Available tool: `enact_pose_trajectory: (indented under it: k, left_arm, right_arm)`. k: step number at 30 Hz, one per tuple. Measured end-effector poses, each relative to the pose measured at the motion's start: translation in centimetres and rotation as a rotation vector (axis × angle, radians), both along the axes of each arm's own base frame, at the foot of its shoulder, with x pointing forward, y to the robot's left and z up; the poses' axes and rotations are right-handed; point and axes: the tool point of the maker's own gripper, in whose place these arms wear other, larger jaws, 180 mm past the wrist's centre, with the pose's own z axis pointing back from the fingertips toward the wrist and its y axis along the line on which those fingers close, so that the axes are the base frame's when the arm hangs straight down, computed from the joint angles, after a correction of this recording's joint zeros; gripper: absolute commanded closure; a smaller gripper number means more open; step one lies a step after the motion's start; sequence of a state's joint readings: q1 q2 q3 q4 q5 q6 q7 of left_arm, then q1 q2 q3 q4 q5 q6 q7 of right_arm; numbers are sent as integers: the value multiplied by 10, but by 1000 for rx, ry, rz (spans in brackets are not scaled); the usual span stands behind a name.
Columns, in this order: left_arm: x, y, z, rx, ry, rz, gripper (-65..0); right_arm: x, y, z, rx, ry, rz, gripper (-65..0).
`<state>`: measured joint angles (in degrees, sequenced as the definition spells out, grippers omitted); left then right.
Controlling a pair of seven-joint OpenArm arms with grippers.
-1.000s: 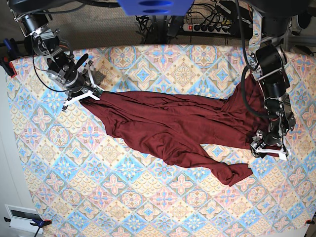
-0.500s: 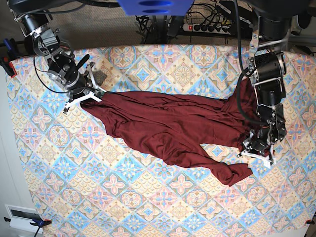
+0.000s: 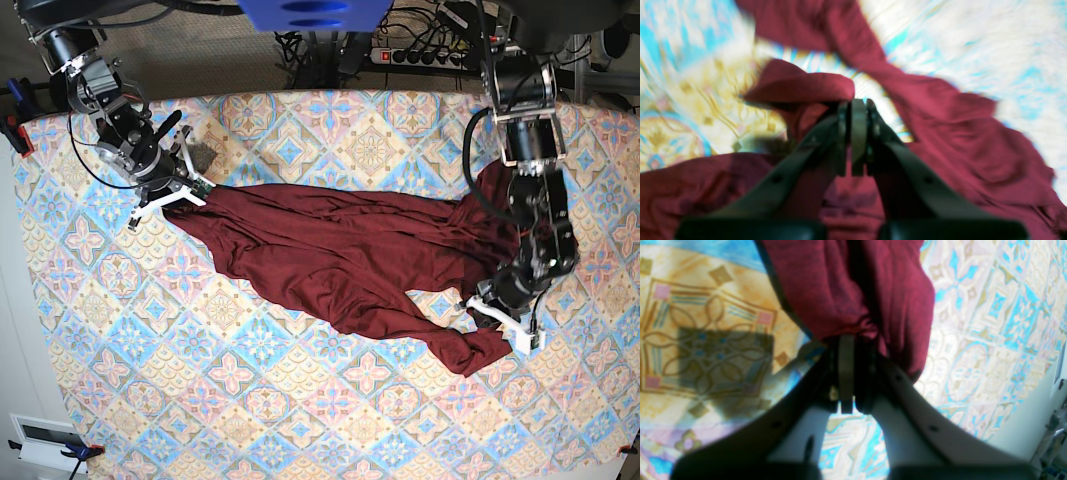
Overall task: Layout the t-shirt on the table in an organized manner, then fold the t-shirt properly
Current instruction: 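Drag the held fabric with the left gripper back toward the shirt body, then release the fabric and regrasp the shirt's shoulder with the left gripper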
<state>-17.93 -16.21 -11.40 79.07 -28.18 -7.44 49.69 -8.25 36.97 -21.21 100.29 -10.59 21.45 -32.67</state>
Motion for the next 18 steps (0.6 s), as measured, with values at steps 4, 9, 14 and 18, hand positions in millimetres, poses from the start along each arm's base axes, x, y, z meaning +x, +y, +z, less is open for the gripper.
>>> enact_pose_trajectory:
  k: [4,9,14,18]
  left_arm:
    - [-43,-22,17,8,-25,-99,0]
    - [-94,-49,44,25,-94,-213,0]
    - [-138,-66,41,-69,-64,-267,0]
    - [-180,-66,19,-169,31,-287,0]
  right_arm:
    - [-3,-7,-7,-12,20,-14,0]
    - [-4,-17,-18,-20,45,-39,0]
    - [-4,-24,-23,-19,51,-55,0]
    - [-2,-29,-28,-7,55,-67,0]
